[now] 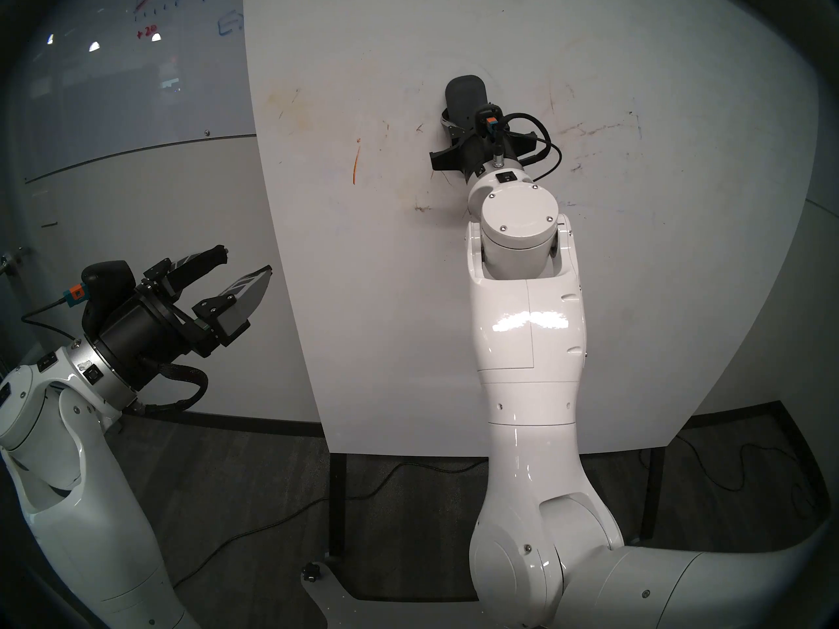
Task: Erase all marks on the whiteboard with the eraser
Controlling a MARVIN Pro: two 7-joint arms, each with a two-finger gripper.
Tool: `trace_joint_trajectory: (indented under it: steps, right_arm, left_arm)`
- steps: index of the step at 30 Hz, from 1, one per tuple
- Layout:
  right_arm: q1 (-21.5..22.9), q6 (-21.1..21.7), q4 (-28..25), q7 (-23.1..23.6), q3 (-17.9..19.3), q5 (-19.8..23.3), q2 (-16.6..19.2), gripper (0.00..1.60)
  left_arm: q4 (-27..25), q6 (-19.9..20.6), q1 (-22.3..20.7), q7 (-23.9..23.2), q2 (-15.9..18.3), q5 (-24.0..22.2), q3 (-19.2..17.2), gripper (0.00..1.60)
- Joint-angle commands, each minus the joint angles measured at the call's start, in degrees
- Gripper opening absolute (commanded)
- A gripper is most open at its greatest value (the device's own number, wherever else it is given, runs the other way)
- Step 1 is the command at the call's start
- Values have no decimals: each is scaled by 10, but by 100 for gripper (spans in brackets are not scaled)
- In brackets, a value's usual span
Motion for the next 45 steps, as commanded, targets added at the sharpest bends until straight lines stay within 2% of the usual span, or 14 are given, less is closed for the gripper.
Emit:
trace_joint_trajectory:
  steps: [1,10,15,16,17,18,25,32,40,45]
  right_arm:
    - [-62,62,-11,-3,27,25,53,0]
    - [-92,102,-49,1,-1,93,79,0]
    - [-106,141,-70,-7,-21,141,90,0]
    - [-107,152,-75,-10,-24,149,91,27]
    - [-110,147,-76,-13,-27,157,93,27]
    - [-111,162,-80,-19,-30,166,94,160]
    - [-119,228,-110,-59,-47,217,100,160]
    - [-120,306,-155,-92,-50,244,100,160]
    - [-134,361,-213,-102,-42,267,109,160]
    - [-142,389,-243,-90,-27,281,113,160]
  left_arm:
    - [-9,1,3,-1,1,0,1,160]
    - [-9,1,5,0,1,0,1,160]
    - [-9,1,6,0,1,-1,1,160]
    - [-9,1,6,0,1,-1,1,160]
    - [-9,1,6,0,1,-1,1,160]
    - [-9,1,6,1,1,-1,1,160]
    - [-9,1,7,1,1,-2,1,160]
    - [-9,0,7,2,1,-3,1,160]
    - [-9,0,7,2,1,-3,1,160]
    - [-9,0,7,2,1,-3,1,160]
